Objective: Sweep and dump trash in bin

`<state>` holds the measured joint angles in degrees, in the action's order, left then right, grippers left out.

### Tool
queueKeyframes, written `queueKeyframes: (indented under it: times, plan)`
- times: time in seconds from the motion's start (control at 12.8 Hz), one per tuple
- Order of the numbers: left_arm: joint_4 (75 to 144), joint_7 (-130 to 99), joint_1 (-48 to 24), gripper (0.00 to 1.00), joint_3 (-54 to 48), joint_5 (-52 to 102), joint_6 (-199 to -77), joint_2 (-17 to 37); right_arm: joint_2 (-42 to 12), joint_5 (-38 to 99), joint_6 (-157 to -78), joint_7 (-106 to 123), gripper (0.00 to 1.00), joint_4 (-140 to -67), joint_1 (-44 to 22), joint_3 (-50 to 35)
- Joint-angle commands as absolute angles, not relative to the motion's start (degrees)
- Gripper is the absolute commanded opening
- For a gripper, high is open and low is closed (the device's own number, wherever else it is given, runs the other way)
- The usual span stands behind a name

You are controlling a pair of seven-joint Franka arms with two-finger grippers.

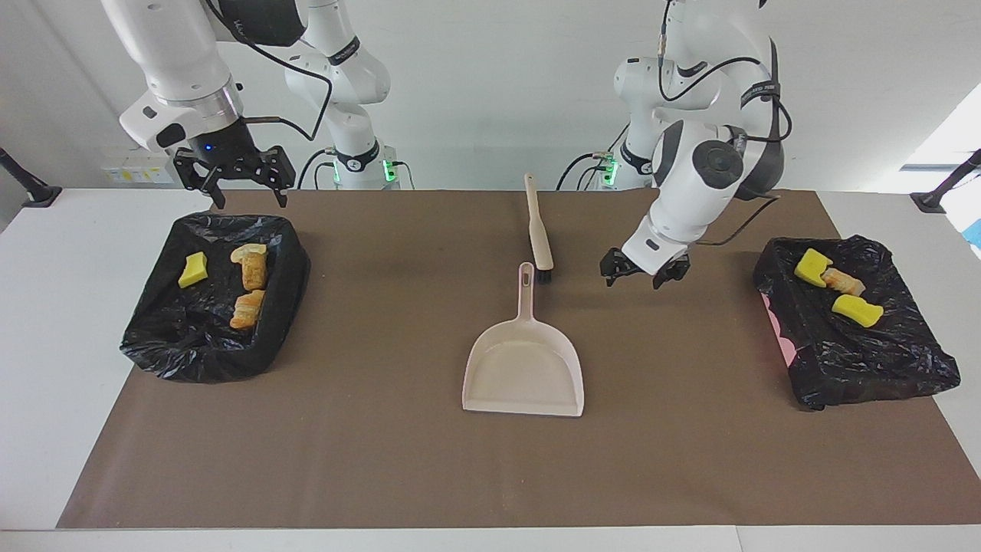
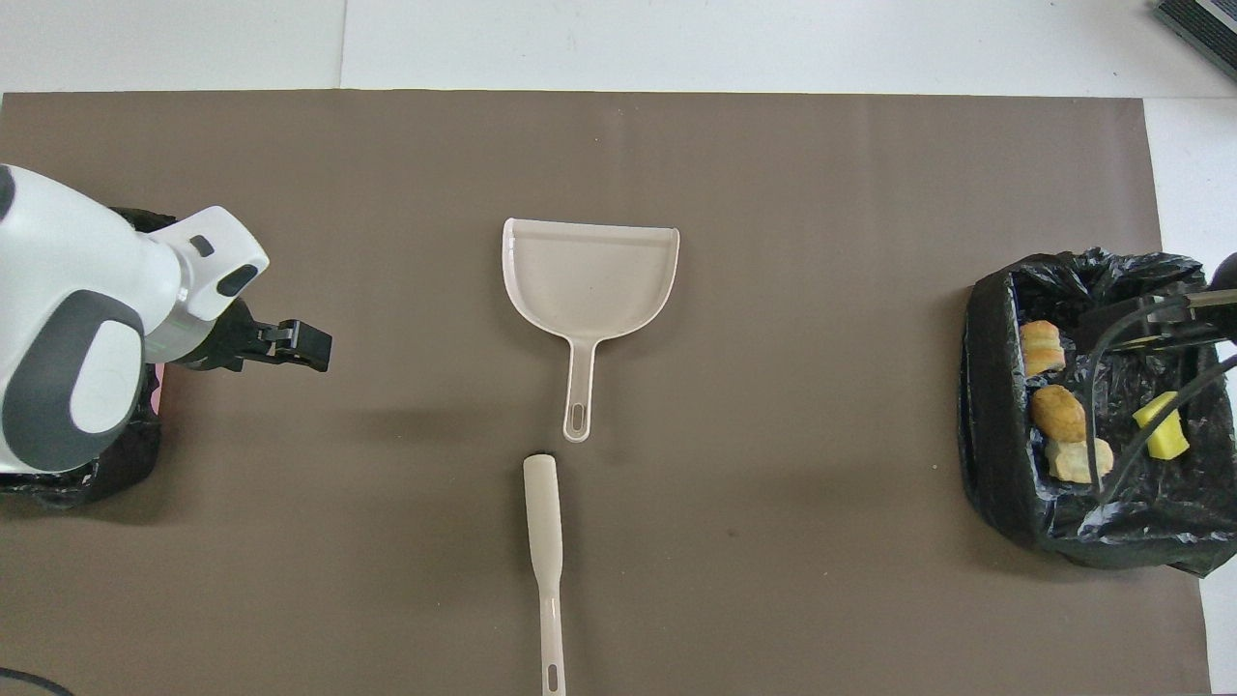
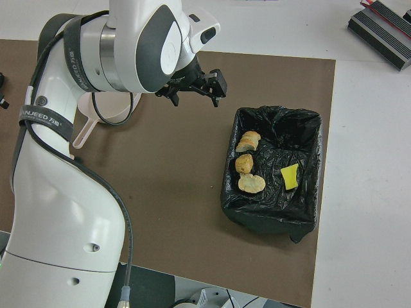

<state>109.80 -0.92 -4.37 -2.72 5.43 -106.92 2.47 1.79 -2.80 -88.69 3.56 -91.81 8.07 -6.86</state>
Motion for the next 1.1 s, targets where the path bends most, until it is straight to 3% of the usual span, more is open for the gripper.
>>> queueKeyframes:
  times: [0.0, 0.78, 1.02]
  plan:
    - [109.3, 0.9, -0.5, 1.0, -3.3, 2.5, -105.2, -0.2, 2.5, -2.4, -87.8, 2.5, 1.0, -92.2, 8.3, -6.9]
    - [88.3, 0.7, 1.3, 1.0, -3.0, 0.2, -91.1, -1.5, 2.6, -2.4, -87.2, 2.5, 1.0, -92.2, 6.1, -4.9]
    - [87.2, 0.7, 0.4, 1.0, -3.9, -2.4, -87.8, -2.0, 2.6, -2.4, -87.2, 2.5, 1.0, -92.2, 4.1, -2.9]
